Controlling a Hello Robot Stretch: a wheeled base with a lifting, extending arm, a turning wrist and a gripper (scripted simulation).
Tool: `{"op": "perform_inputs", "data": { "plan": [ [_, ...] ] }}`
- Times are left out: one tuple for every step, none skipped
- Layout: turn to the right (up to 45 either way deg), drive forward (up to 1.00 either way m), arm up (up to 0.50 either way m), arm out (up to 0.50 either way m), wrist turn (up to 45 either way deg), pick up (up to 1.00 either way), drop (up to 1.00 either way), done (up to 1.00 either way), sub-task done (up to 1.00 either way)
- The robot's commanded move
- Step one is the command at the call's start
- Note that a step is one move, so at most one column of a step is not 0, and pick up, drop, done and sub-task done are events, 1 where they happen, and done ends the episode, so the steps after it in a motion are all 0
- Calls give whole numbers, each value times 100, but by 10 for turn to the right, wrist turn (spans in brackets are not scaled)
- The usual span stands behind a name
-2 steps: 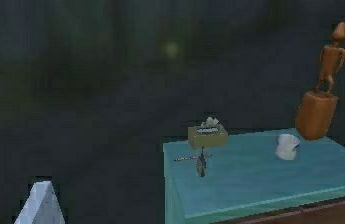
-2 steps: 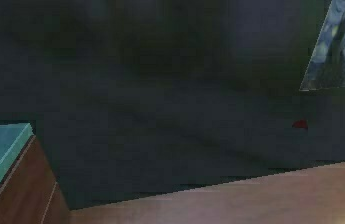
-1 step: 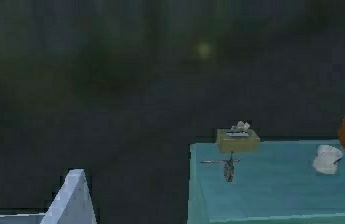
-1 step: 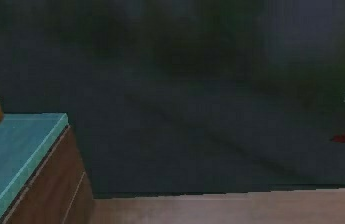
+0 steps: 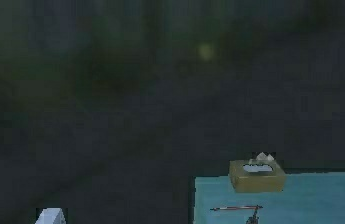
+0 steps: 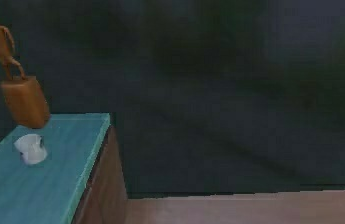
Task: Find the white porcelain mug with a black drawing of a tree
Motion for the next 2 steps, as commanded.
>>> {"op": "perform_inputs", "data": {
  "plan": [
    [450, 0, 0, 0, 0, 0, 0, 0, 0],
    [0, 0, 0, 0, 0, 0, 0, 100, 0]
  ]
}}
